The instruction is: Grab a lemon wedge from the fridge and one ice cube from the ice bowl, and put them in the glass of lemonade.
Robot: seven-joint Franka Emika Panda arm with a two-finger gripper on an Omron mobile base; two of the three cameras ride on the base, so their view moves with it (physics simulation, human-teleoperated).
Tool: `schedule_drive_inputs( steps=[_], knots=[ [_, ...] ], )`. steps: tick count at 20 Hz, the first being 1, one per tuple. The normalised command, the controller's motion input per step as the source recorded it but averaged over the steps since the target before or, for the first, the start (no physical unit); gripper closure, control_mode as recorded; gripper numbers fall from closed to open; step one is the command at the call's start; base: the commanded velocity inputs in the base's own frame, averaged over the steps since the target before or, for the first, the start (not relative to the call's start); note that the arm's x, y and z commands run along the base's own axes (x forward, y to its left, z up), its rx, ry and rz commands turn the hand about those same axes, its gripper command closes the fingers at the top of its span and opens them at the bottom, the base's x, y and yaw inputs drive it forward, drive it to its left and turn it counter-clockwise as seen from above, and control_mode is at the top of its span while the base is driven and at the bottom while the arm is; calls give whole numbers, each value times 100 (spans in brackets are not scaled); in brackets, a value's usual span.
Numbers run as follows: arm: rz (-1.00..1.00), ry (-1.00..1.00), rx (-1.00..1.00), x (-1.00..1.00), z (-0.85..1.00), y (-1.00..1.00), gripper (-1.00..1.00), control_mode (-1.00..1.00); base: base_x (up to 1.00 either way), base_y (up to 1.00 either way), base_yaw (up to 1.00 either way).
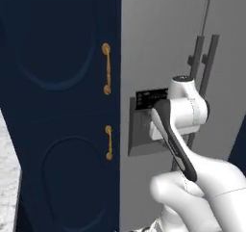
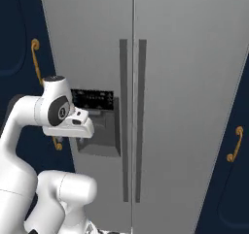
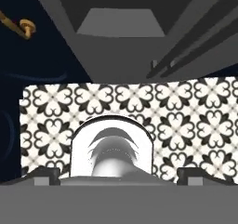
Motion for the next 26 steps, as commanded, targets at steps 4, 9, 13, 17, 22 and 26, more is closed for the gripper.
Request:
schedule_drive_inputs(
  steps=[4, 9, 13, 17, 22, 26],
  knots=[
    [0, 0, 0, 0, 0, 0, -100, 100, -23, -64, -17],
    [0, 0, 0, 0, 0, 0, -100, 100, 5, -55, 23],
    [0, 0, 0, 0, 0, 0, -100, 100, 0, -31, 12],
    [0, 0, 0, 0, 0, 0, -100, 100, -1, -22, -1],
    [0, 0, 0, 0, 0, 0, -100, 100, -68, -6, -10],
    [0, 0, 0, 0, 0, 0, -100, 100, -61, 0, -2]
  ],
)
